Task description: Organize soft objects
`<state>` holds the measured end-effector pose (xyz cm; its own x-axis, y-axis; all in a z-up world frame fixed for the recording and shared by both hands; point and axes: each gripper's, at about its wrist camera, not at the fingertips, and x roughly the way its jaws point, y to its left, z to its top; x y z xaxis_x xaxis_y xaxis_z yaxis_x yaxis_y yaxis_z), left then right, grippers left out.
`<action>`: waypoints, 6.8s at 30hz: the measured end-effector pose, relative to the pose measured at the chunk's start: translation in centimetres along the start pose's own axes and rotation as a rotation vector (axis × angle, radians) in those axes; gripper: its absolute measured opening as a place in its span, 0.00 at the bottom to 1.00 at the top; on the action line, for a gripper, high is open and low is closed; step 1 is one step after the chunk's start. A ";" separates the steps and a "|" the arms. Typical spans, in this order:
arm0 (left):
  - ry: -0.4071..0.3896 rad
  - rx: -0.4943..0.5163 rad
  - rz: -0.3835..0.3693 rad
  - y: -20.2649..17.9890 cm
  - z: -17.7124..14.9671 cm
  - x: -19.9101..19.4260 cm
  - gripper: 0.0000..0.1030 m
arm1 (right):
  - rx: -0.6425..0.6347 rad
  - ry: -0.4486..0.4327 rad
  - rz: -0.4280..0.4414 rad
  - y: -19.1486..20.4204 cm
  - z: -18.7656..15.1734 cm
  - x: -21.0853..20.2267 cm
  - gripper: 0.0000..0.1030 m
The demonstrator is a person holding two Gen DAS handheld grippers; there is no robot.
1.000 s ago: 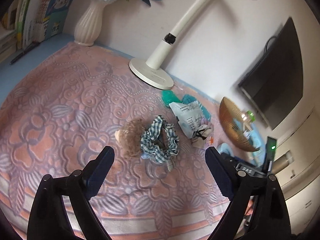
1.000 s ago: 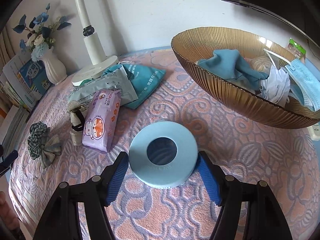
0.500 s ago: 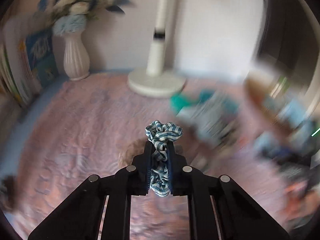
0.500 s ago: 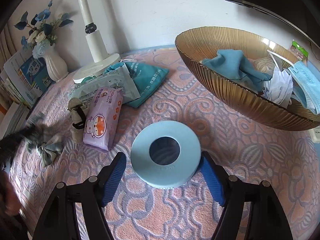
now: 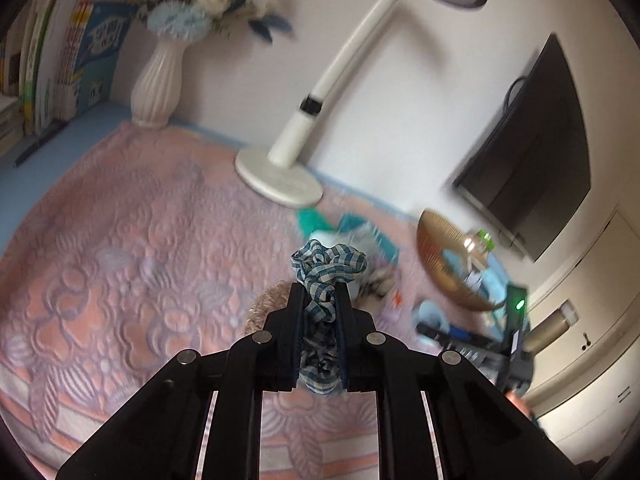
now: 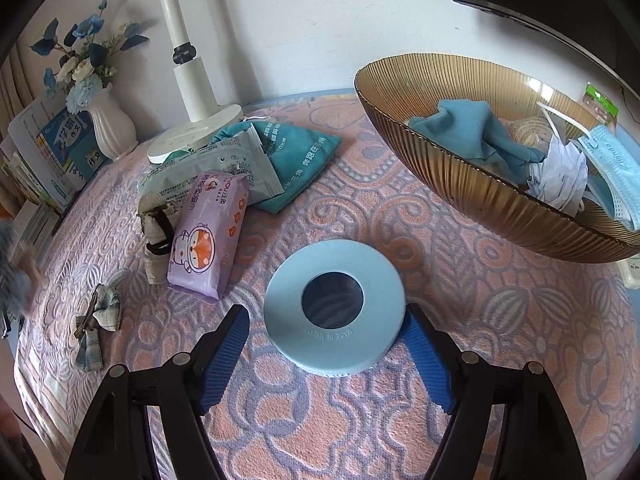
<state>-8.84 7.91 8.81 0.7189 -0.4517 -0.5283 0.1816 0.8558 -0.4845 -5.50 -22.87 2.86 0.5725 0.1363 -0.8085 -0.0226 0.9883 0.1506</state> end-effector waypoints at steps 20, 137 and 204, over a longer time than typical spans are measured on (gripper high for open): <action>0.210 0.180 0.318 -0.4 -4.0 5.3 0.80 | -0.044 0.017 -0.035 1.0 0.3 0.7 0.78; 0.238 0.150 0.541 -0.5 -4.0 8.9 0.99 | -0.166 0.067 -0.060 5.5 -2.5 -0.1 0.99; 0.181 0.255 0.222 -2.7 -4.2 8.6 0.21 | -0.176 0.031 0.013 3.6 0.0 -2.4 0.41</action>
<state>-5.92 0.64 2.64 0.6332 -0.2664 -0.7267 0.2128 0.9626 -0.1675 -6.99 -19.66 5.33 0.5455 0.1480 -0.8249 -0.1744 0.9828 0.0610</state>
